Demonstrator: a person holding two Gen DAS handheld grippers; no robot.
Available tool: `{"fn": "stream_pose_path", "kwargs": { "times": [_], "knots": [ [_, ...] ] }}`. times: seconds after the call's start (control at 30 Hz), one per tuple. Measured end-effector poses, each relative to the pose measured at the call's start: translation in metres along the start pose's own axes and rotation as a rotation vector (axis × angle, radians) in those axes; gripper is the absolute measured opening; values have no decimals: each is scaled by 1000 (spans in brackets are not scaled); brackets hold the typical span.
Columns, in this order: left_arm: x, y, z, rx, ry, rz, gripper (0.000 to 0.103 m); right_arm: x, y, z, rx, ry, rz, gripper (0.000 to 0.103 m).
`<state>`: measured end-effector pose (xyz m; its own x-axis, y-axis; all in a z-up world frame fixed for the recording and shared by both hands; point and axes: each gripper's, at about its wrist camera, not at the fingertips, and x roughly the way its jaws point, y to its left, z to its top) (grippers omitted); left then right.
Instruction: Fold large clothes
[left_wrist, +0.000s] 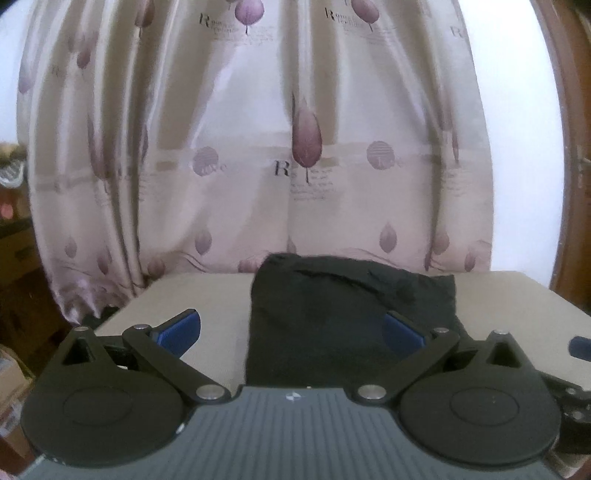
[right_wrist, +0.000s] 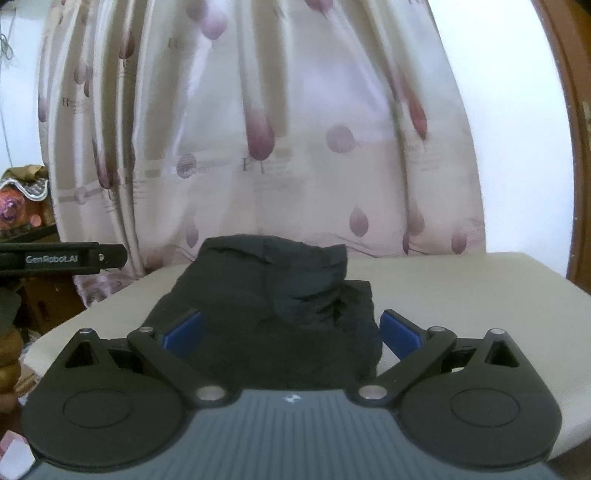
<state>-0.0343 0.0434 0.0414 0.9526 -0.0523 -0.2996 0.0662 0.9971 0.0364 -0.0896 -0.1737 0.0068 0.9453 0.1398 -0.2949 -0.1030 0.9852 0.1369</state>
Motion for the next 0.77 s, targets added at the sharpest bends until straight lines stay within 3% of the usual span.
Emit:
{"fn": "stream_pose_path", "kwargs": {
  "times": [0.37,0.63,0.77],
  "knots": [
    [12,-4,-12,27,78,-48,103,3,-1,-3,8,4,-8,103],
    [10,-3,-19,3,38,-18,103,2,1,-5,-4,3,-14,103],
    [11,-6,-17,17,58,-34,103,3,3,-4,-28,1,-30,103]
  ]
}}
